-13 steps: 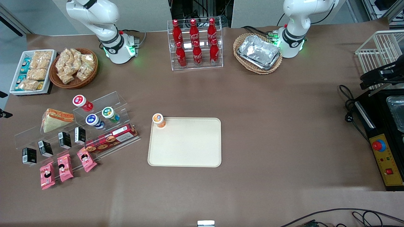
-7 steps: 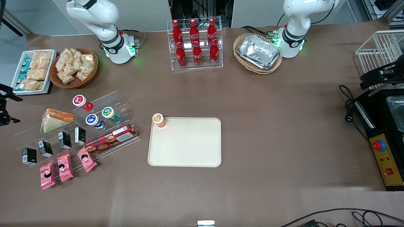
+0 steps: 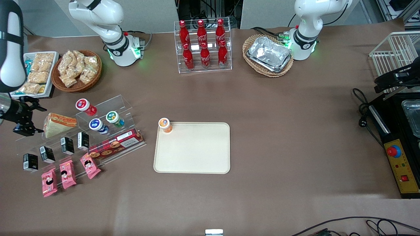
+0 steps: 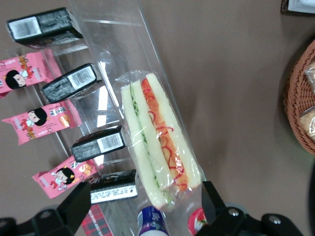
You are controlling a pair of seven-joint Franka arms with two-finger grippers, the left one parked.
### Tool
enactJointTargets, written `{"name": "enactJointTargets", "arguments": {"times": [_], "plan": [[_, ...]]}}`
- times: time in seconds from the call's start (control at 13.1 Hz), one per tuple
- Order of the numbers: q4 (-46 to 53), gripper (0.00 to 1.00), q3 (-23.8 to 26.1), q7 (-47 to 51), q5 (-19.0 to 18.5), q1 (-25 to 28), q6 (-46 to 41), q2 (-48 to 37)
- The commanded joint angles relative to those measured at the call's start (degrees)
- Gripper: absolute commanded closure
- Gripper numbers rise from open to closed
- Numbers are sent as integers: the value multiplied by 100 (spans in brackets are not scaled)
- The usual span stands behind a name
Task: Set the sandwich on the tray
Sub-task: 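Lower the right gripper and close it on the wrapped sandwich, then lift the sandwich and carry it with the right gripper over the cream tray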
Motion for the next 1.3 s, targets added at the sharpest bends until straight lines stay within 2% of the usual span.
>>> {"name": "enactJointTargets", "arguments": {"times": [0.0, 0.53, 0.61, 0.69, 0.84, 0.92, 0.99, 1.07, 1.22], "plan": [[-638, 0, -18, 71, 82, 3, 616, -192], [-736, 0, -18, 45, -15, 12, 810, -113], [-736, 3, -18, -7, -15, 12, 845, -87], [-736, 9, -18, -25, -15, 12, 898, -69], [-736, 56, -18, -96, -67, 12, 968, -43], [-727, 73, -18, -105, -67, 12, 1003, -26], [-719, 84, -18, -105, -67, 12, 1039, -17], [-710, 91, -9, -113, -76, 21, 1039, -25], [-631, 96, 61, -192, -76, 21, 952, -174]]}}
